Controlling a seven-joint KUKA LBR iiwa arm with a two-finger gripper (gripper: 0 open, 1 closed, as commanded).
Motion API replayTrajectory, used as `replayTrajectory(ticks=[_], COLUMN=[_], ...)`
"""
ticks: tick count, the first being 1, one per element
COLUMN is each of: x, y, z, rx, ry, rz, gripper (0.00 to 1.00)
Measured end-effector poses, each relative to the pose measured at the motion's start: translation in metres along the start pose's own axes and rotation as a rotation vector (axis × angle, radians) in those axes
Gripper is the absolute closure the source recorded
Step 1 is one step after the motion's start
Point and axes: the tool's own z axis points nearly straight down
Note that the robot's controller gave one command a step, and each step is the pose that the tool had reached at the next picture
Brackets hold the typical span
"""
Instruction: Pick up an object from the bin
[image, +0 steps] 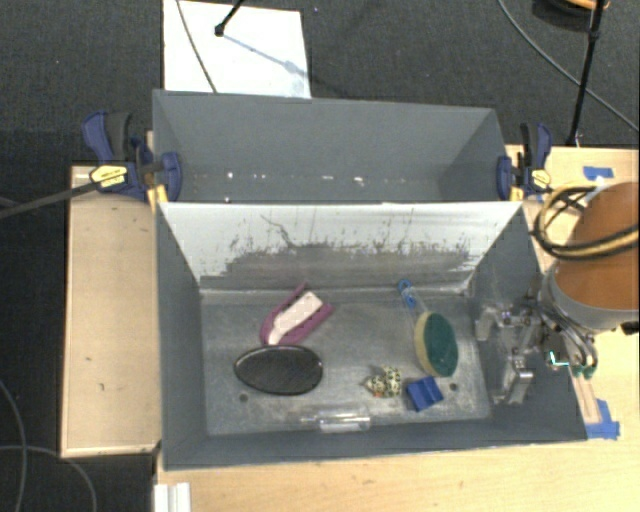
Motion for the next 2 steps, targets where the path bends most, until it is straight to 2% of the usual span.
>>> replayTrajectory(ticks=[1,2], x=[-0.034,-0.102], y=[0.027,0.067], z=[0.094,0.068], rx=[0.006,-0.005], ry=[-0.02,0.006], rz=[-0.651,-0.526], gripper=[0.0,0.0])
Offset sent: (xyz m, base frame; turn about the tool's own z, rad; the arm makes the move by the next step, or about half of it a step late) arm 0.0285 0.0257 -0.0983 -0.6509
